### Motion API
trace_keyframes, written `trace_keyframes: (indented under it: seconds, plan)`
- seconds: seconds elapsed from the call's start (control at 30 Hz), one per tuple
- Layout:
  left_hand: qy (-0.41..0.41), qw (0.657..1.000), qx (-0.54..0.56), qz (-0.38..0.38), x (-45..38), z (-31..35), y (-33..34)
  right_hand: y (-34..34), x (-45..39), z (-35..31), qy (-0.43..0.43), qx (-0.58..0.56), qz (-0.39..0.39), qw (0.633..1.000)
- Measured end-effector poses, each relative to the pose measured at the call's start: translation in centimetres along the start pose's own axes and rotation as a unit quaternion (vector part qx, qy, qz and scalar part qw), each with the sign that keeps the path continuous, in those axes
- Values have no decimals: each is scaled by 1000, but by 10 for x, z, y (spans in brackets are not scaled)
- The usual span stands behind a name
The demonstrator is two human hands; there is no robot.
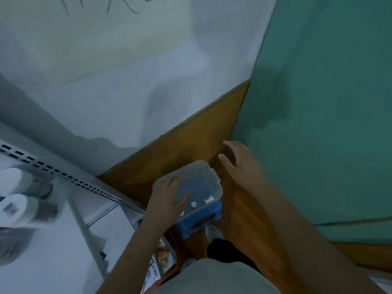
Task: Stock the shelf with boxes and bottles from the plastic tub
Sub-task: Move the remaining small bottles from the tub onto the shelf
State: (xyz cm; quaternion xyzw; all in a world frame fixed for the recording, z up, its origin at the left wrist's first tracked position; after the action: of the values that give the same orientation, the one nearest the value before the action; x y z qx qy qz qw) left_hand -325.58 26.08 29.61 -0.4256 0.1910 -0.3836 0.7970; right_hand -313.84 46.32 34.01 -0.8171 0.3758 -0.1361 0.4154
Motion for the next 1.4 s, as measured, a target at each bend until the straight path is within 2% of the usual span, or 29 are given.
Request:
trace_keyframes:
  seconds: [0.17,0.3,0.43,0.57,0.83,1.1,1.23,1.4]
  plan:
    - [-124,990,6,60,-20,-38,-4,55,-64,9,-58,-13,-121,991]
    - [-217,975,-13,41,-15,-78,22,118,-84,37,-65,1,-220,973]
    - [-304,953,12,2,-1,-108,59,175,-68,69,-64,16,-312,948]
    - [-356,932,67,-25,5,-132,110,219,-50,101,-69,33,-340,937]
    - [-391,915,57,-78,-26,-199,235,344,-24,194,-62,107,-410,904]
    - [-396,894,13,-208,-41,-272,362,460,-12,251,-83,145,-475,864]
    - [-373,891,-1,-258,-35,-295,400,498,8,264,-114,133,-525,833]
    - [-342,903,-22,-259,-44,-310,412,518,12,268,-150,121,-505,841]
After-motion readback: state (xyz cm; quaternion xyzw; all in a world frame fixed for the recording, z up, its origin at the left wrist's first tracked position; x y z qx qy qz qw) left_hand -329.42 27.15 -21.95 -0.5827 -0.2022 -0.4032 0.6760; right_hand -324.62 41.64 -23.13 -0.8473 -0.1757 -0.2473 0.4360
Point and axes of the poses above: each hand's wrist, its own x-axis away from the middle knuckle, its own y-axis out of the palm, z = x × y, the point moved 7 cm from there along -x, towards the middle knuckle, and after that the axes turned 10 degrees about z, right-handed, at the moved point
